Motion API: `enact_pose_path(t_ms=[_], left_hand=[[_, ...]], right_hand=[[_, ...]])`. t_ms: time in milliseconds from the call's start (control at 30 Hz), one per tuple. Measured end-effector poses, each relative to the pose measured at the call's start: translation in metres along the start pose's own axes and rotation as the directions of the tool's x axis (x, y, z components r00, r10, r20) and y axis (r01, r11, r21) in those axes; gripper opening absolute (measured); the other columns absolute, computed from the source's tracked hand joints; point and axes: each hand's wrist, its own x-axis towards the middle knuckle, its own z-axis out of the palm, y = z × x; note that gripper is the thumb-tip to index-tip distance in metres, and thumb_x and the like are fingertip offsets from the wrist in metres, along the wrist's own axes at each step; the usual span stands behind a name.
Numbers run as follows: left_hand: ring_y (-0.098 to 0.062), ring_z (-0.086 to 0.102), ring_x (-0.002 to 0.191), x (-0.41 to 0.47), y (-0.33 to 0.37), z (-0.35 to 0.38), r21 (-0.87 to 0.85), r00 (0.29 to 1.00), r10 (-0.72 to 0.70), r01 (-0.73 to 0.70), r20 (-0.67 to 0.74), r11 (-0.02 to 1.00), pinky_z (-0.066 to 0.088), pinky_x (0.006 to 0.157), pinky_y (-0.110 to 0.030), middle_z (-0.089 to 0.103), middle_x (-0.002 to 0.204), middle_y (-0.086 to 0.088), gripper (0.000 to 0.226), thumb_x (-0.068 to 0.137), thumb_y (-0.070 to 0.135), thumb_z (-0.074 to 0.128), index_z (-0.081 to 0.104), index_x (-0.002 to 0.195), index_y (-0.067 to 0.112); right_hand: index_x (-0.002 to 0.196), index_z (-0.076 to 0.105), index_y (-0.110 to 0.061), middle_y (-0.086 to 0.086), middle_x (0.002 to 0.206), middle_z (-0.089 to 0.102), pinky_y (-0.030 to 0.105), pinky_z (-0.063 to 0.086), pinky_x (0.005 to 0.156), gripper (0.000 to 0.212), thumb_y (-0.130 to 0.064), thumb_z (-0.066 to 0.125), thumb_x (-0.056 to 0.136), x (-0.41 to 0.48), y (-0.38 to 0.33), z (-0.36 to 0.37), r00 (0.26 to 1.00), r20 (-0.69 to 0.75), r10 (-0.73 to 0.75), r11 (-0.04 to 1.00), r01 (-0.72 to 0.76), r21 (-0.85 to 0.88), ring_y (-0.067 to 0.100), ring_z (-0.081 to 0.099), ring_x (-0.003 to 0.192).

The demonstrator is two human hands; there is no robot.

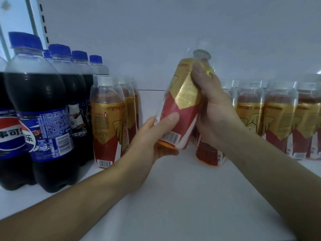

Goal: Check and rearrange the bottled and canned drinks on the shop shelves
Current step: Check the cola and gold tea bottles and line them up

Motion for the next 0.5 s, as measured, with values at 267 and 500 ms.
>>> enact_pose_path(t_ms=[267,500], left_hand=[[-0.034,0.070,0.105,-0.0047,0.0082,0.0064,-0.143,0.996,-0.057,0.067,0.074,0.988,0.060,0.077,-0.038,0.072,0.115,-0.014,0.057,0.085,0.055,0.048,0.064,0.127,0.020],[-0.029,0.071,0.068,-0.0081,0.0101,0.0082,-0.303,0.964,-0.240,0.263,0.110,0.916,0.058,0.052,-0.026,0.073,0.094,-0.018,0.060,0.097,0.060,0.038,0.076,0.102,0.013]], right_hand=[[0.138,0.048,-0.014,0.014,0.110,0.070,0.046,0.060,0.080,0.065,-0.031,0.077,0.082,-0.0019,-0.0074,-0.0014,0.999,0.039,-0.033,0.998,0.031,0.050,0.028,0.072,0.090],[0.139,0.047,-0.011,0.019,0.114,0.066,0.054,0.059,0.089,0.067,-0.025,0.077,0.080,-0.0035,-0.0092,-0.0008,1.000,0.011,-0.023,0.997,0.022,0.076,0.034,0.069,0.098]])
